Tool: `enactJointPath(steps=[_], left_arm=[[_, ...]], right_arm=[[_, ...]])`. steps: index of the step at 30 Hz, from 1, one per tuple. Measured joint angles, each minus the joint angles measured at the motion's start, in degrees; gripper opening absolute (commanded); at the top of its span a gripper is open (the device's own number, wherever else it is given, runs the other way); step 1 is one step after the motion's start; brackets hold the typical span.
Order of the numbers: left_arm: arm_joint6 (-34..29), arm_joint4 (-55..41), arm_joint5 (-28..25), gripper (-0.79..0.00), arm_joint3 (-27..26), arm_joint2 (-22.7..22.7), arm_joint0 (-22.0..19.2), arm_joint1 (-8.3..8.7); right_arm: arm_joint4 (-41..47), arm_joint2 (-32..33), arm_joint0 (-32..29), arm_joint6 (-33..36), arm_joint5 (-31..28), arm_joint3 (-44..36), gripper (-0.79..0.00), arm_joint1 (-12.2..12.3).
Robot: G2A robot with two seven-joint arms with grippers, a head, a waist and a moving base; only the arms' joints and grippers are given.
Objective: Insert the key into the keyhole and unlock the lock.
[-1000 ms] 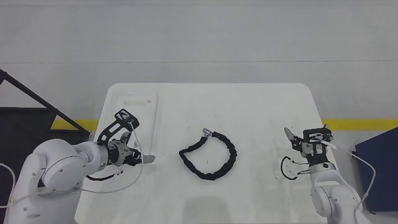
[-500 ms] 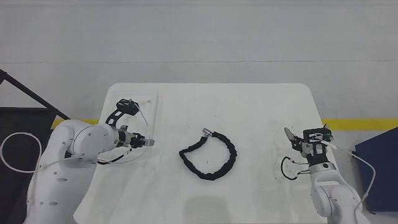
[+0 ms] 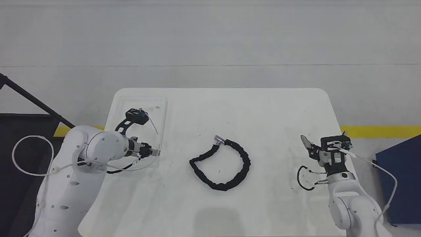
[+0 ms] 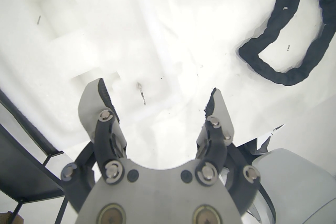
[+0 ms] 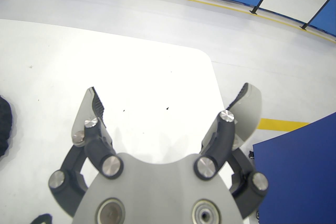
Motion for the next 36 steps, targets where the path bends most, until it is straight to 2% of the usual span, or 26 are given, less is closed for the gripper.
enactJointPath(steps=[3, 4, 7, 8, 10, 11, 13, 15, 26, 29, 32, 33, 36], left_arm=[[0.3, 0.4, 0.0, -0.166, 1.0, 0.5, -0.3, 0.09], [0.4, 0.6, 0.0, -0.179, 1.3, 0.7, -0.4, 0.12], [0.2, 1.1, 0.1, -0.305, 2.2, 1.3, -0.7, 0.21], [0.0, 1.6, 0.2, -0.317, 2.5, 1.5, -0.9, 0.26], [-0.3, 2.5, 0.3, -0.28, 2.8, 1.8, -1.0, 0.34], [-0.3, 3.0, 0.4, -0.296, 2.9, 2.1, -1.2, 0.38], [-0.2, 3.5, 0.6, -0.388, 3.2, 2.3, -1.3, 0.43], [-0.2, 3.8, 0.7, -0.428, 3.6, 2.6, -1.5, 0.48], [-2.3, 4.8, 2.4, -0.48, 4.3, 3.6, -2.2, 0.75], [-3.2, 3.6, 3.2, -0.542, 4.8, 3.9, -2.3, 0.85], [-3.2, 3.3, 3.5, -0.683, 4.4, 4.0, -2.4, 1.1], [-3.2, 3.3, 3.6, -0.683, 4.2, 4.1, -2.4, 1.17], [-3.2, 3.2, 4.0, -0.616, 4.0, 4.3, -2.5, 1.38]], right_arm=[[0.0, 0.0, 0.0, 0.0, 0.0, 0.0, 0.0, 0.0], [0.0, 0.0, 0.0, 0.0, 0.0, 0.0, 0.0, 0.0], [0.0, 0.0, 0.0, 0.0, 0.0, 0.0, 0.0, 0.0], [0.0, 0.0, 0.0, 0.0, 0.0, 0.0, 0.0, 0.0], [0.0, 0.0, 0.0, 0.0, 0.0, 0.0, 0.0, 0.0], [0.0, 0.0, 0.0, 0.0, 0.0, 0.0, 0.0, 0.0], [0.0, 0.0, 0.0, 0.0, 0.0, 0.0, 0.0, 0.0], [0.0, 0.0, 0.0, 0.0, 0.0, 0.0, 0.0, 0.0], [0.0, 0.0, 0.0, 0.0, 0.0, 0.0, 0.0, 0.0], [0.0, 0.0, 0.0, 0.0, 0.0, 0.0, 0.0, 0.0], [0.0, 0.0, 0.0, 0.0, 0.0, 0.0, 0.0, 0.0], [0.0, 0.0, 0.0, 0.0, 0.0, 0.0, 0.0, 0.0], [0.0, 0.0, 0.0, 0.0, 0.0, 0.0, 0.0, 0.0]])
